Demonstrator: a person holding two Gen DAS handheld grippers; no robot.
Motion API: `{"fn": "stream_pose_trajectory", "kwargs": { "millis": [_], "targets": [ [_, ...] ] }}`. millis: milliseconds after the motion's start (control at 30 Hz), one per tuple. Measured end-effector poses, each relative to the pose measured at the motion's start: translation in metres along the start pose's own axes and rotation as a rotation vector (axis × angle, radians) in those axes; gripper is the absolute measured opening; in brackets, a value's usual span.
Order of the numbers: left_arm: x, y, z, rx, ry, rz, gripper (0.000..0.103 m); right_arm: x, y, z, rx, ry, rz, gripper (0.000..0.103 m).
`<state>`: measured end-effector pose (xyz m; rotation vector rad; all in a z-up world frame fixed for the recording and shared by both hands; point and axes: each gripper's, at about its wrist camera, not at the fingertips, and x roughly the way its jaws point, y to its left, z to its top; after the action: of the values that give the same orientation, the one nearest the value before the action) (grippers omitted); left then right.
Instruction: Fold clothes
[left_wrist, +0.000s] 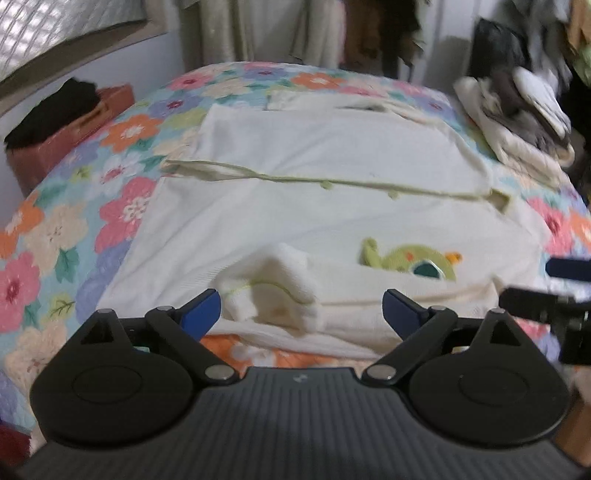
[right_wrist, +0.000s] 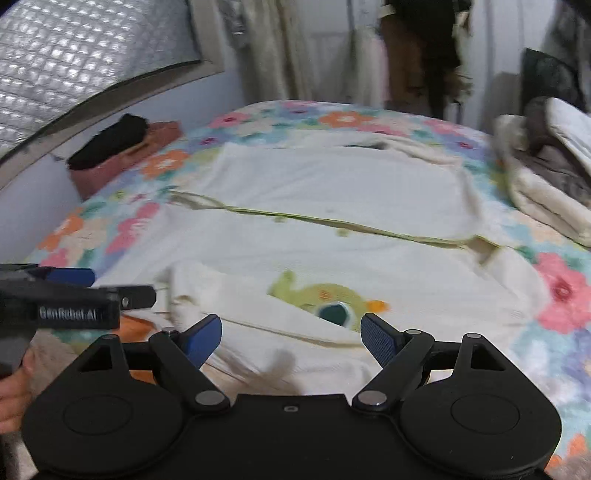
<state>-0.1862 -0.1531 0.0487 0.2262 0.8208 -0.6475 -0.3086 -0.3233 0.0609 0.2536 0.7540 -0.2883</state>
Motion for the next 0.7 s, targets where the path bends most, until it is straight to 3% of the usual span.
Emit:
{"fn": "stream_pose_trajectory", "kwargs": {
  "millis": [133,333,600,700],
  "targets": [
    [-0.009,-0.023,-0.007,0.028,0.026,-0.046,0.095,-0.013,-0.009,-0.005,0.04,0.0,-0.007,0.086],
    [-0.023,-0.051,-0.023,0.103,0.023,-0.034,0.095,-0.031,-0.015,-0.02,0.064,-0.012,-0.047,0.087],
    [-0.033,-0.067,-0.031,0.13,0.037,-0.052,0.095,-0.042,-0.023,-0.035,0.048,0.004,-0.09,0.089],
    [-0.036,-0.071,-0.032,0.139,0.041,-0.05,0.096,-0.044,-0.028,-0.037,0.078,0.003,-0.071,0.09]
  ]
}}
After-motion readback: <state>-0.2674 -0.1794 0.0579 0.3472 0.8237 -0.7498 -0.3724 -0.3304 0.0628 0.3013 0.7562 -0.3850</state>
